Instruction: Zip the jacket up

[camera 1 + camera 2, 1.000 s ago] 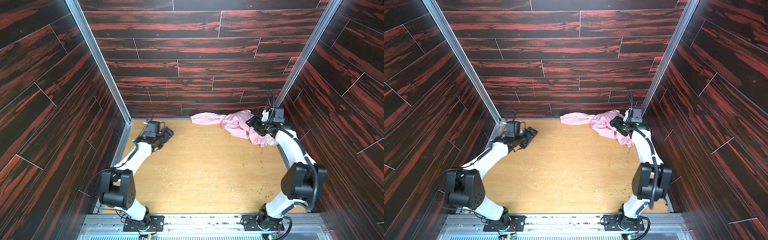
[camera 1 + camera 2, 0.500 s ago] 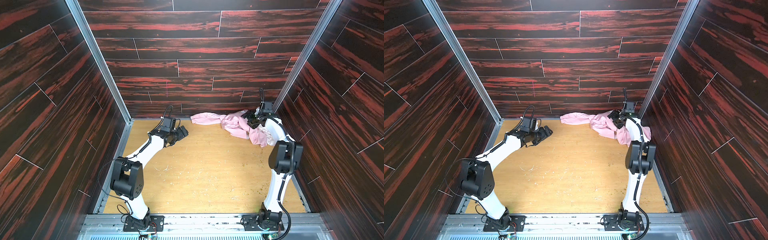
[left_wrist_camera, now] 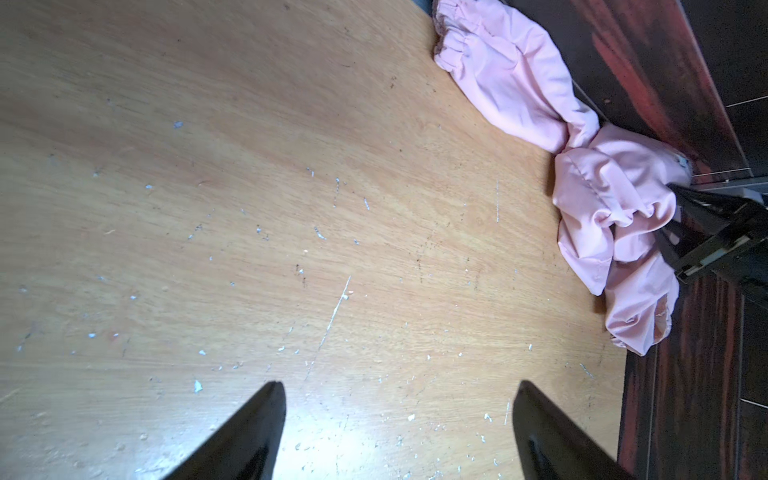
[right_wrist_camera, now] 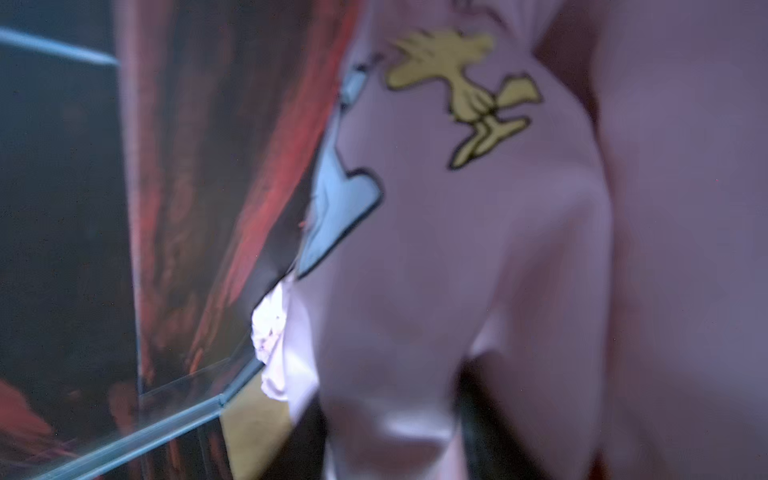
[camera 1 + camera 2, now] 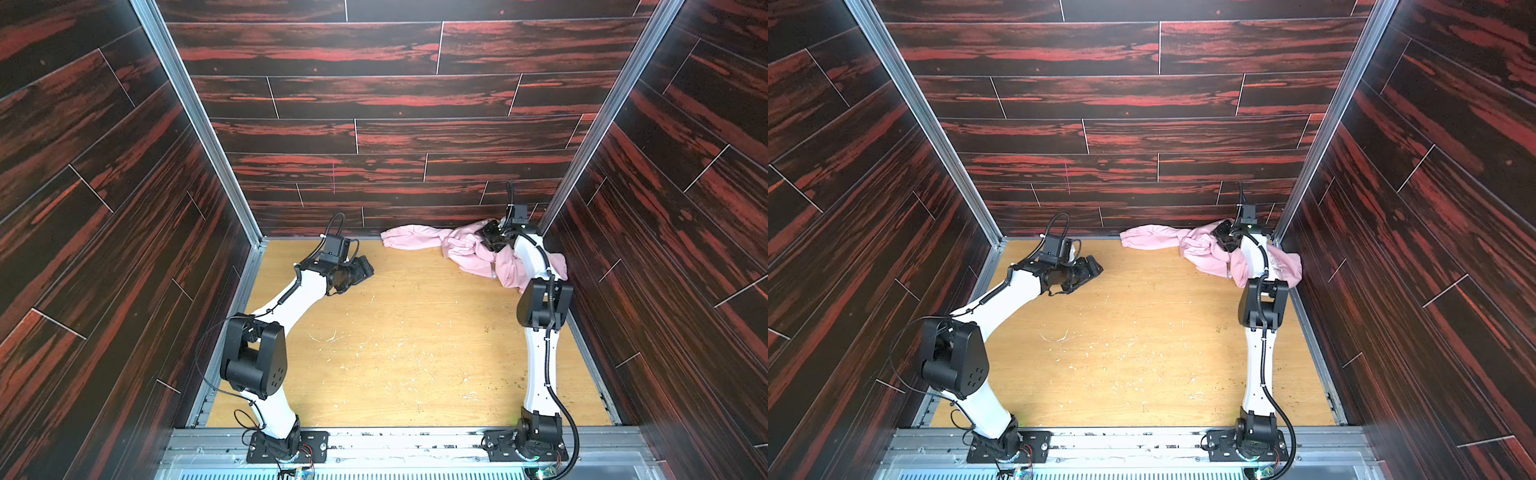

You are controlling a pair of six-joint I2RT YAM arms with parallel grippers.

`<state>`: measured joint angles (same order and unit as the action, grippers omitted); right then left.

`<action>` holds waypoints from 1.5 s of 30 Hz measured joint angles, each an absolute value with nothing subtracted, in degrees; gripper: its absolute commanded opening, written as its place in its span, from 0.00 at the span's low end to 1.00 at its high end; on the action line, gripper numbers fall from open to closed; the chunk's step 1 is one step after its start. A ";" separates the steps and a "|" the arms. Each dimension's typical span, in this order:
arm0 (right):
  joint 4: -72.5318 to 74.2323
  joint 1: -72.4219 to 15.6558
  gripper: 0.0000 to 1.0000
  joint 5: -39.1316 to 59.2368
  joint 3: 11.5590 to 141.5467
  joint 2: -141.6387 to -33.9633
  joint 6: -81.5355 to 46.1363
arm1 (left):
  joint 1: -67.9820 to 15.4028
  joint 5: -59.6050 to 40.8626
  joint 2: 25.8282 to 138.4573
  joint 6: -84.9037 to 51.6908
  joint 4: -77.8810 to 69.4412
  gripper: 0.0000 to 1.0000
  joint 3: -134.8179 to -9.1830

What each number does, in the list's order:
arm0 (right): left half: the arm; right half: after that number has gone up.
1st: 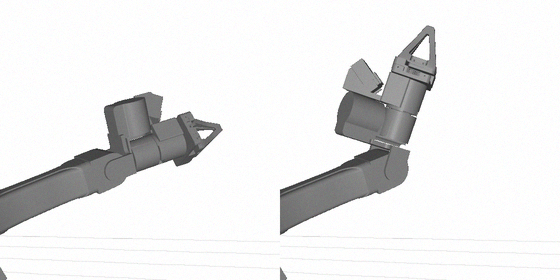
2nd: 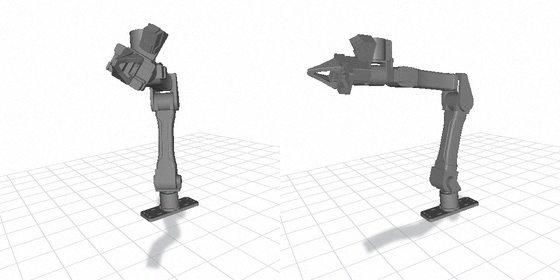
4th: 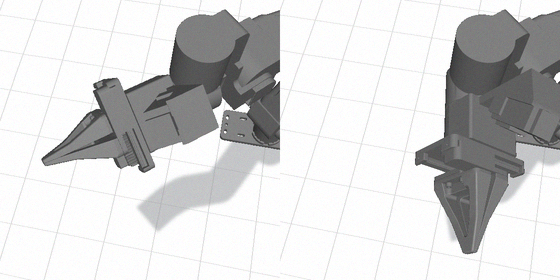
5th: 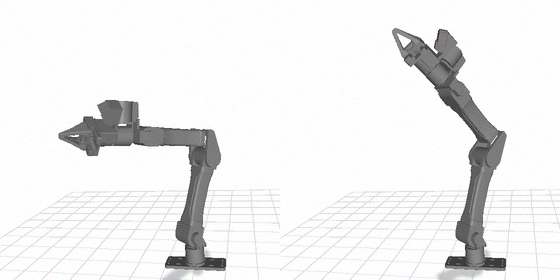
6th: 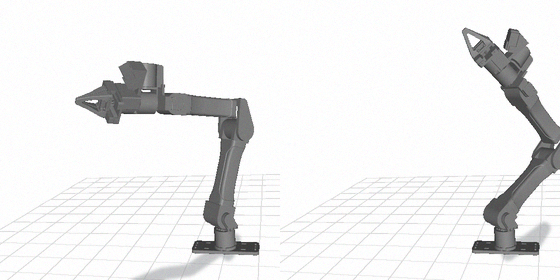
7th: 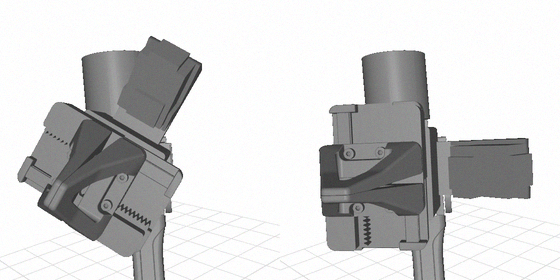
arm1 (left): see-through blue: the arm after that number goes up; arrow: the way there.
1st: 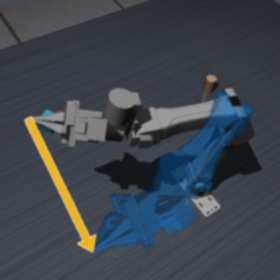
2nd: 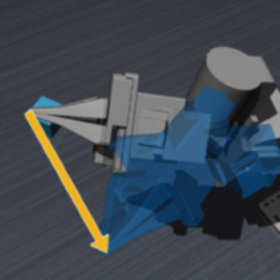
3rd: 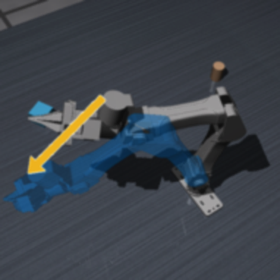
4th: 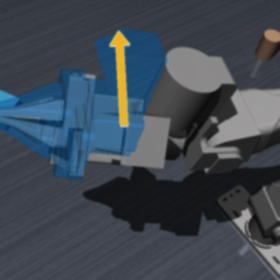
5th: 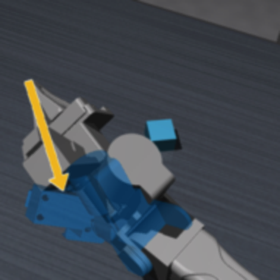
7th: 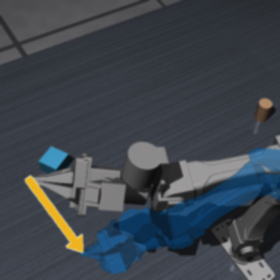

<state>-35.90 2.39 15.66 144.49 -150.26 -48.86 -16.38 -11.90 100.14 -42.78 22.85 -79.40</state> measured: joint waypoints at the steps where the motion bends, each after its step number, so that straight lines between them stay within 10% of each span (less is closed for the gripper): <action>1: -36.23 2.35 0.01 16.03 144.75 -150.61 -48.90 | -16.27 -11.70 100.07 -42.78 22.90 0.86 -79.31; 11: -37.34 -2.76 0.00 19.20 137.82 -146.34 -40.58 | -14.33 -9.04 94.87 -43.11 24.08 0.79 -75.96; 23: -39.70 -23.86 0.00 21.93 112.27 -114.85 -32.10 | -12.80 -4.82 84.42 -43.53 28.08 0.79 -73.56; 32: -40.49 -28.75 0.63 22.13 103.81 -102.04 -32.56 | -12.84 -4.56 80.07 -42.85 32.88 0.82 -73.47; 45: -46.09 -22.02 0.68 11.20 100.18 -96.49 -35.44 | -18.15 -9.91 89.41 -33.56 37.95 0.84 -83.05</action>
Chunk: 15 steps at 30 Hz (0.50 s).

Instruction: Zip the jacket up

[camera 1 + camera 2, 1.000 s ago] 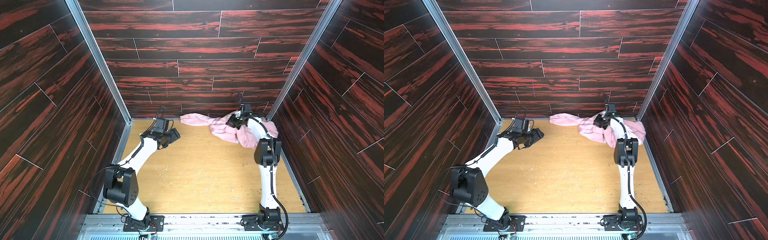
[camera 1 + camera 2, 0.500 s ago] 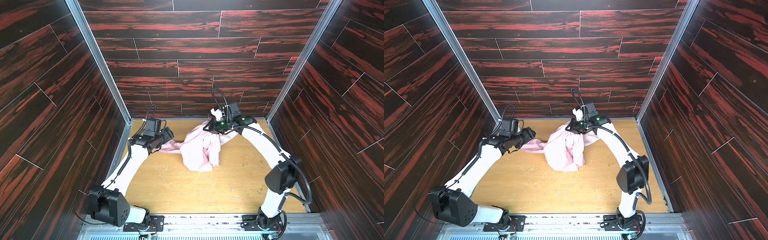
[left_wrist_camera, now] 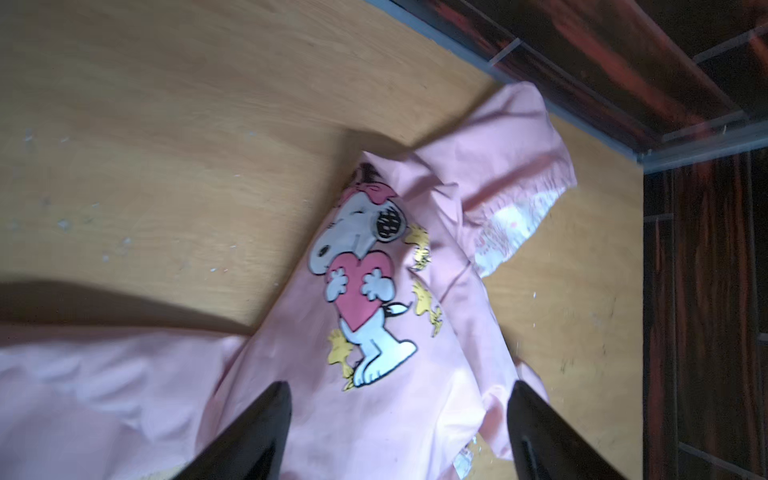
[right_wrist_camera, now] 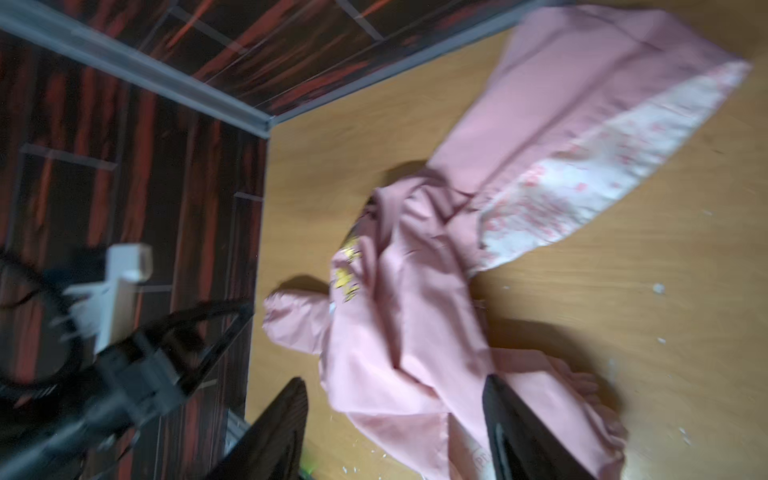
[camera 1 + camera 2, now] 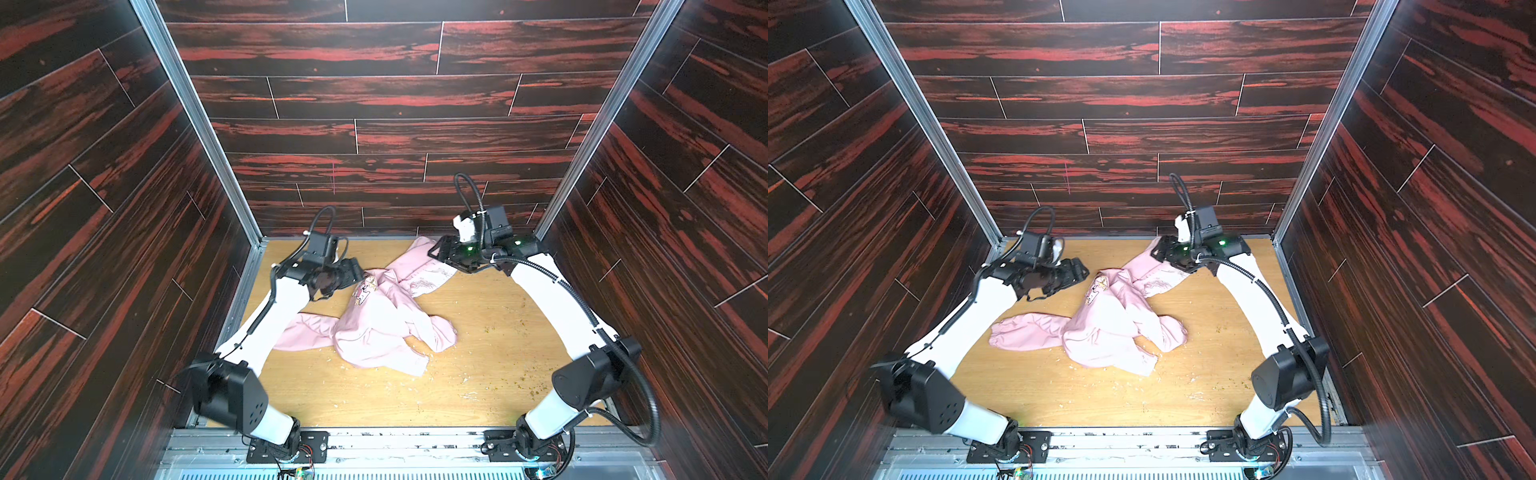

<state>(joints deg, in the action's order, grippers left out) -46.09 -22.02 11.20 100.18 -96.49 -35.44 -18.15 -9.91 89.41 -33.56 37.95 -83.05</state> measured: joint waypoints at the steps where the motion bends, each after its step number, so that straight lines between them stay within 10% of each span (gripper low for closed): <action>1: -46.13 -21.41 0.68 10.74 99.63 -97.67 -36.01 | -18.50 -10.15 90.65 -32.56 38.59 0.84 -84.58; 15: -36.45 -21.50 0.55 15.66 74.24 -109.45 -44.12 | -25.85 -4.49 122.83 -20.12 49.63 0.84 -121.32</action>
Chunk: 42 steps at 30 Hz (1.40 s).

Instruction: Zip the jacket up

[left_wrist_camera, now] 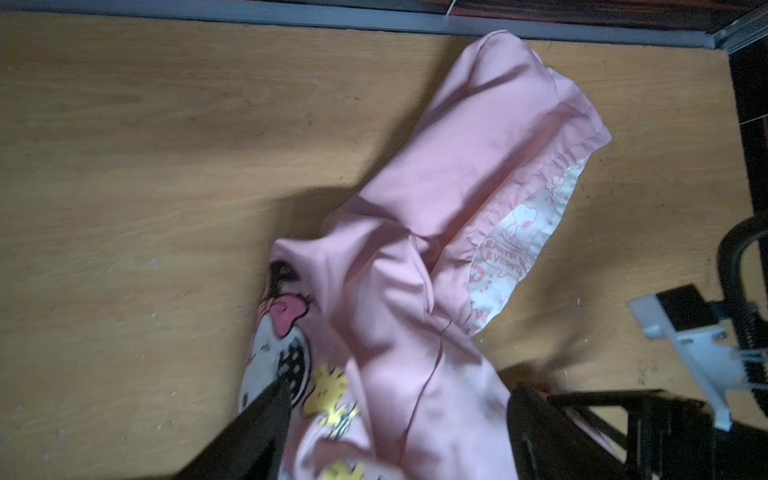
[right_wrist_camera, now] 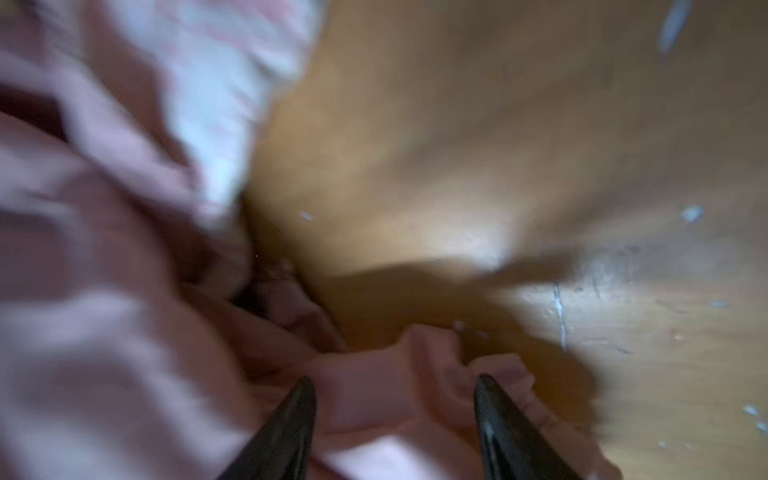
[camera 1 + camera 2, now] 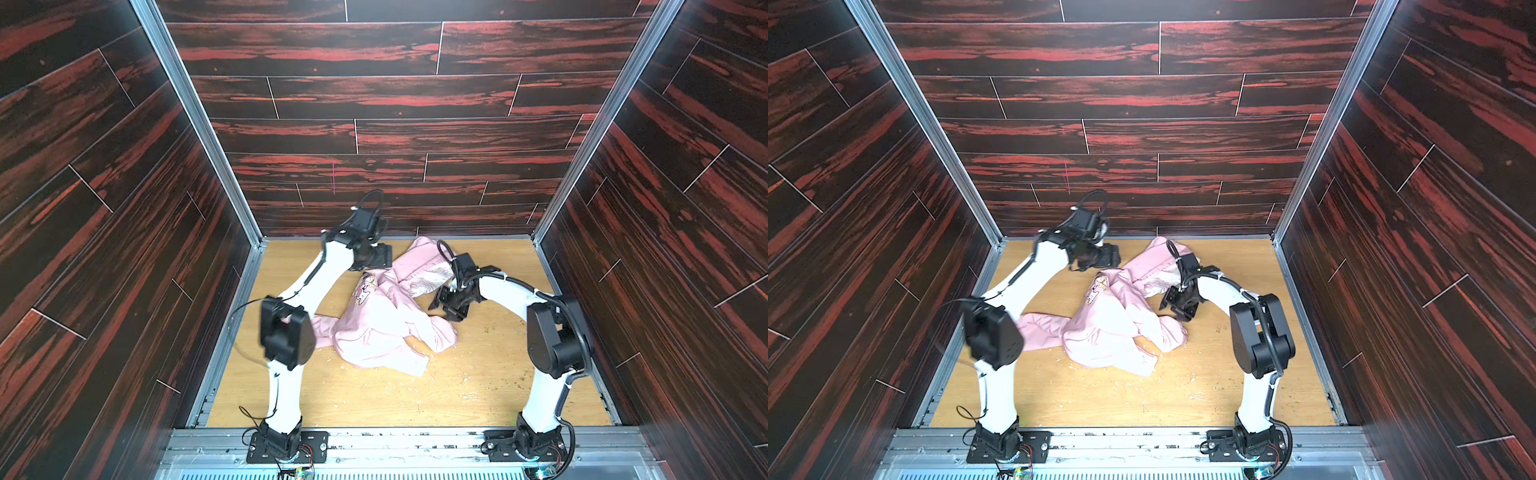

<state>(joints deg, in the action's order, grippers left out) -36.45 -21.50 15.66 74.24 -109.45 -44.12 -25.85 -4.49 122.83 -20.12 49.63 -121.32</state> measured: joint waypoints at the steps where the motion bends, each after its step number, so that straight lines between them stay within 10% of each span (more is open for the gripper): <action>1: -36.03 -21.52 0.49 16.34 72.82 -109.40 -44.16 | -26.89 -3.97 125.67 -19.75 50.50 0.84 -124.66; 6: -32.05 -21.50 0.11 21.37 65.93 -107.55 -44.80 | -32.01 -2.48 138.80 -19.16 53.58 0.84 -139.87; 10: -28.86 -21.50 0.02 24.64 59.59 -102.26 -47.13 | -34.57 -1.98 146.04 -20.12 55.09 0.84 -145.88; 20: -26.28 -21.52 0.00 27.27 54.50 -92.29 -49.08 | -34.96 2.22 155.79 -23.92 55.92 0.78 -150.47; 27: -26.98 -21.52 0.00 27.35 52.95 -88.97 -48.82 | -35.31 2.00 157.16 -25.32 55.64 0.02 -151.35; 42: -28.45 -21.50 0.00 24.01 56.14 -88.27 -45.34 | -31.35 -6.46 146.30 -33.54 47.94 0.00 -150.87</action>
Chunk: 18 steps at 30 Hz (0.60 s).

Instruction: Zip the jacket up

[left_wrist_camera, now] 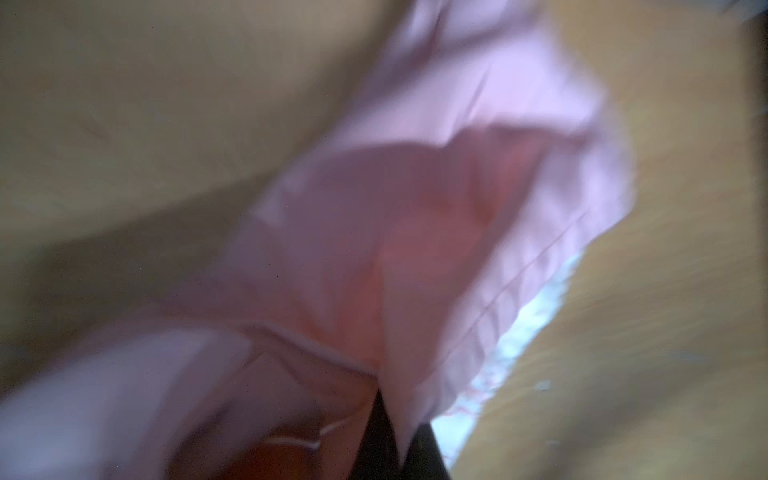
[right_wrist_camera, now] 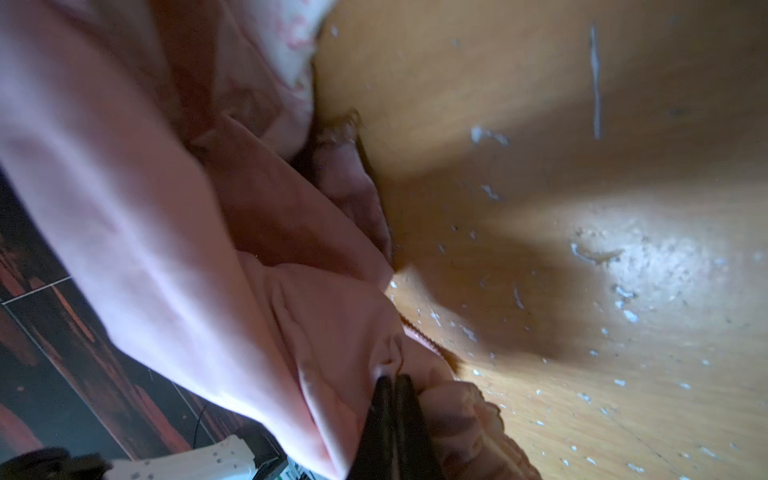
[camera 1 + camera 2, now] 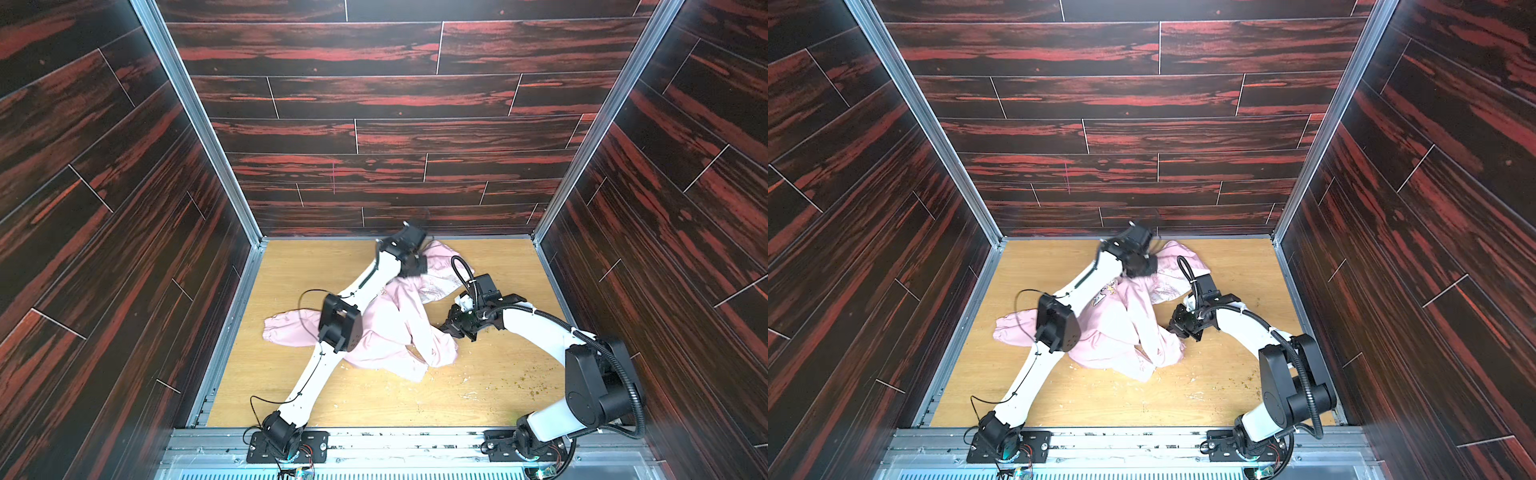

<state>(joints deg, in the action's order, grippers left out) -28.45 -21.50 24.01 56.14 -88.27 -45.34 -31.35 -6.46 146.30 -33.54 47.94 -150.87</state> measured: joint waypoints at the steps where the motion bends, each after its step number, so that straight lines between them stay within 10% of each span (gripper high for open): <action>1: -29.06 -21.45 0.00 23.46 57.43 -88.27 -44.93 | -30.13 -7.29 143.98 -35.14 46.00 0.00 -150.87; 18: -44.88 -13.63 0.00 14.46 95.68 -85.41 -34.72 | -17.93 -9.50 140.25 -80.66 0.89 0.00 -159.57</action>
